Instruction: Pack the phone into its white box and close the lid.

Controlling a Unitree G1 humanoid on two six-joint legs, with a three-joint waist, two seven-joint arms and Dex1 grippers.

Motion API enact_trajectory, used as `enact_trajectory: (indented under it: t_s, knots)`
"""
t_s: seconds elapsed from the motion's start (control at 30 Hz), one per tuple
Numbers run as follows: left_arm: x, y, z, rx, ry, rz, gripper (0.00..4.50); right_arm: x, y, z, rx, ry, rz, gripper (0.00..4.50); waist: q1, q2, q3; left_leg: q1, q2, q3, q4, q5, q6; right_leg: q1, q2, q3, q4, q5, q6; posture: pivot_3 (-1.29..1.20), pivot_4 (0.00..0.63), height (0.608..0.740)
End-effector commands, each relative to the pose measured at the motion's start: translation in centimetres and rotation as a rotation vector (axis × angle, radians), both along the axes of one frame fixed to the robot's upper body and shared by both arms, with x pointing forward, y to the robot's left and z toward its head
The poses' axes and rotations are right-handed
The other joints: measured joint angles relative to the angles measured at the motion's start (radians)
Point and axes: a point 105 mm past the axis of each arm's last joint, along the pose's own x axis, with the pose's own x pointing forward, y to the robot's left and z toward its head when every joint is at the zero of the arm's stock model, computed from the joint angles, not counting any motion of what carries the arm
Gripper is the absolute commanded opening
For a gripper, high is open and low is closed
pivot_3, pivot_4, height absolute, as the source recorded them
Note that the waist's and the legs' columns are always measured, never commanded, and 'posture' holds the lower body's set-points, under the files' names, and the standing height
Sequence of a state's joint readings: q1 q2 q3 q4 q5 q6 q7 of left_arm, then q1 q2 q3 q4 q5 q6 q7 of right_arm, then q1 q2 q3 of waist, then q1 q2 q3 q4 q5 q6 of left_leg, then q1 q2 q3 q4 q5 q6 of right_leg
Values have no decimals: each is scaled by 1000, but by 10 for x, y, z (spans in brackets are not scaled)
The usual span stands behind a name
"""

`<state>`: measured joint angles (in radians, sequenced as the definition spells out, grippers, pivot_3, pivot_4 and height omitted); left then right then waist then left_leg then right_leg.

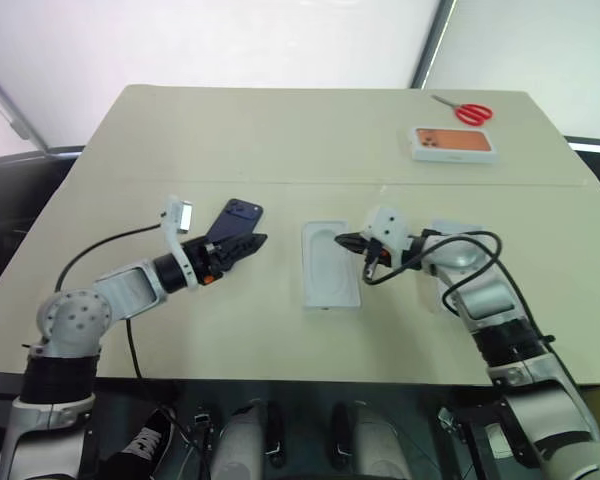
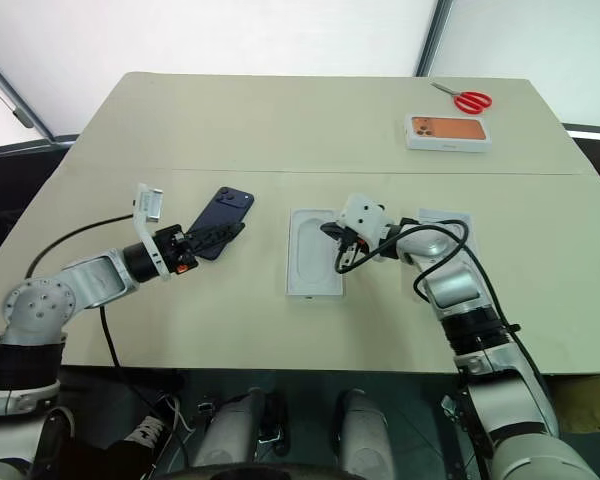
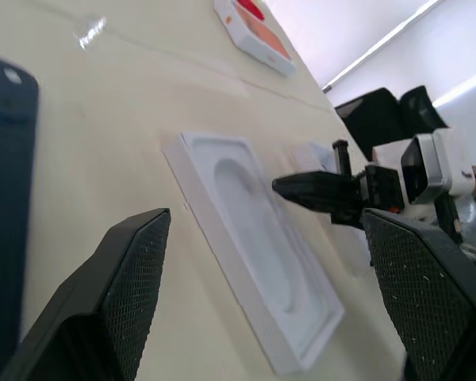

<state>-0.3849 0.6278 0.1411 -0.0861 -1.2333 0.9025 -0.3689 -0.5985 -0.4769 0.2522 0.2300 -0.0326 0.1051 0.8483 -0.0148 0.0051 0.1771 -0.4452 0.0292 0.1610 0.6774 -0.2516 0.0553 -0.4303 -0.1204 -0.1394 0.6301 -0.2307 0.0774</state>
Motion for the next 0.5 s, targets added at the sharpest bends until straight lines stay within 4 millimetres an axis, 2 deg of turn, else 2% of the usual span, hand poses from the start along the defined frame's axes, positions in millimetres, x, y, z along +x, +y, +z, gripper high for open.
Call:
enact_trajectory:
  t_s: [0.03,0.13,0.33,0.5]
  knots:
    - [5,9,12,-6,-72,33,4057,4,11,2,-67,-72,22,37,0,0,0,0,0,0,0,0,0,0,0,0,0,0,1,0,150,738]
    - [3,10,11,-5,-72,38,4057,2,7,-11,-155,-70,41,37,2,0,0,0,0,0,0,0,0,0,1,0,0,2,3,0,150,738]
    - [1,9,7,-5,-65,47,4057,-18,14,-16,-126,3,146,37,-1,0,0,1,0,0,0,0,0,2,1,0,0,2,3,0,150,738]
    - [7,12,3,-20,-37,83,4057,3,9,1,-79,-90,40,37,0,0,0,2,0,0,0,1,0,2,2,0,1,2,3,0,150,738]
